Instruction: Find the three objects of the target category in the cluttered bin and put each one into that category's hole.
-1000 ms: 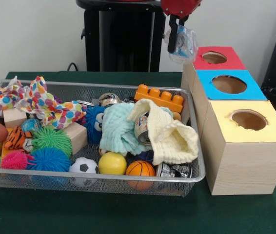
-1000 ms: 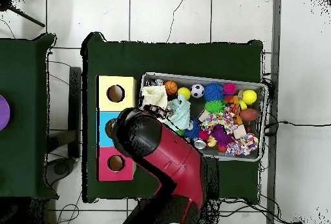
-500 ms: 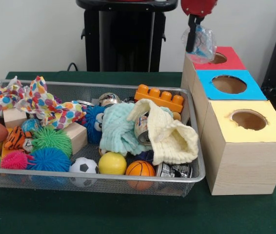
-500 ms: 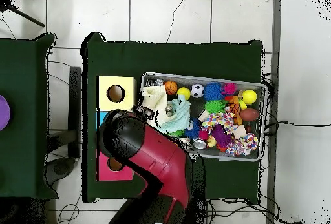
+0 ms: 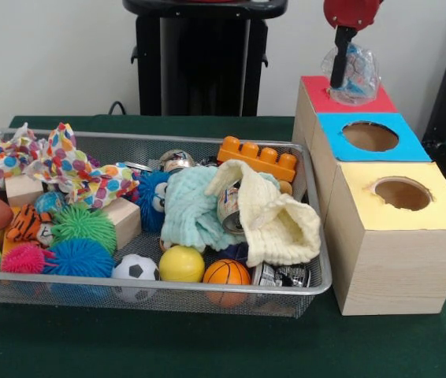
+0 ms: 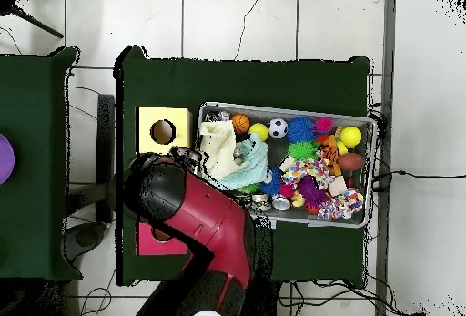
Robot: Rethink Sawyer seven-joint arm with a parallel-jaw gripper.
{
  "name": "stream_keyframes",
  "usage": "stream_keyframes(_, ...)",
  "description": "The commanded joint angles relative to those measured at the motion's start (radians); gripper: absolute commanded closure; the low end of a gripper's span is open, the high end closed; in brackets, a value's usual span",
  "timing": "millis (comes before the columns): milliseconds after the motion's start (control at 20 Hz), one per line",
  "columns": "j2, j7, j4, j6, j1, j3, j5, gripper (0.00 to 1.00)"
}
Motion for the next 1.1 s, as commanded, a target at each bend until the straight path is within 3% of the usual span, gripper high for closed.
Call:
stream_keyframes(50,0.038,0.216,0.002,0.02,-0.022,0.135,0.063,1.0)
stream_keyframes(700,0.049,0.175,0.028,-0.037,-0.052,0.204,0.148,1.0)
stream_keyframes(950,0.028,0.137,0.073,-0.064,-0.064,0.216,0.164,1.0)
stream_keyframes(1100,0.026,0.163,0.058,-0.043,-0.049,0.203,0.156,1.0)
